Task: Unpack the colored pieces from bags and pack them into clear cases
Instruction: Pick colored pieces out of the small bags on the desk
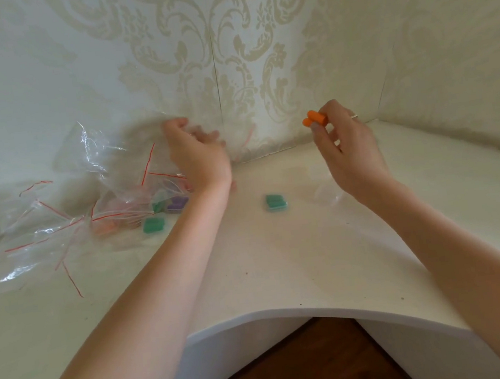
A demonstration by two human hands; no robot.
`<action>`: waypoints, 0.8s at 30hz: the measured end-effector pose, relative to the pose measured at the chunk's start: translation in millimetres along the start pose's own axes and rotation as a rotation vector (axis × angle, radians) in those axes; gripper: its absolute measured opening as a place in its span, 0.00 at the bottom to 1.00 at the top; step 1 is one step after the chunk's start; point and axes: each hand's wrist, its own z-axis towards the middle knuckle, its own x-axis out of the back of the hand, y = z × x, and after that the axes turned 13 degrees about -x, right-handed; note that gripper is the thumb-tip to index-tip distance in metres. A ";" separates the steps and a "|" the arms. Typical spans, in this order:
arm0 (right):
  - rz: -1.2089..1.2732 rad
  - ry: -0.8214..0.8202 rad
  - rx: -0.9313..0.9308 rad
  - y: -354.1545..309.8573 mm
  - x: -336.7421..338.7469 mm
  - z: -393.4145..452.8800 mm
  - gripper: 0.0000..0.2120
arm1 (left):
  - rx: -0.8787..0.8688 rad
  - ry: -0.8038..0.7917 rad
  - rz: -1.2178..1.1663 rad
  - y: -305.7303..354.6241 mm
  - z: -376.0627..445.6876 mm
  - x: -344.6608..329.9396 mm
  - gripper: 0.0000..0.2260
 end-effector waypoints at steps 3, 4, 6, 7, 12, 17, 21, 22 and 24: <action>-0.071 -0.036 -0.001 2.8 -0.5 0.2 0.08 | -0.344 0.166 0.248 2.9 14.8 15.5 0.20; -0.098 -0.046 0.014 3.0 -1.6 -0.3 0.09 | -0.414 0.229 0.349 3.4 19.2 20.6 0.23; -0.140 -0.055 0.051 3.0 -3.3 -1.1 0.10 | -0.468 0.379 0.545 9.9 24.6 30.7 0.25; -0.147 -0.057 0.062 3.3 -3.8 -1.3 0.10 | -0.481 0.425 0.629 11.6 27.9 35.5 0.25; -0.142 -0.073 0.040 6.4 -3.3 -0.2 0.08 | -0.790 0.388 0.855 -3.3 41.0 44.5 0.27; -0.179 -0.102 0.013 9.2 -1.9 -1.1 0.10 | -1.247 0.028 0.663 -6.1 31.4 30.7 0.18; 0.003 -0.175 -0.046 7.5 -3.5 0.0 0.10 | -1.119 -0.487 0.402 9.0 -4.0 13.0 0.18; 0.060 -0.204 -0.069 6.4 -4.2 -0.4 0.10 | -1.037 -0.657 0.391 10.2 -16.0 7.6 0.19; 0.148 -0.253 -0.129 4.5 -4.4 -0.2 0.09 | -0.939 -0.872 0.385 7.3 -34.0 -2.6 0.22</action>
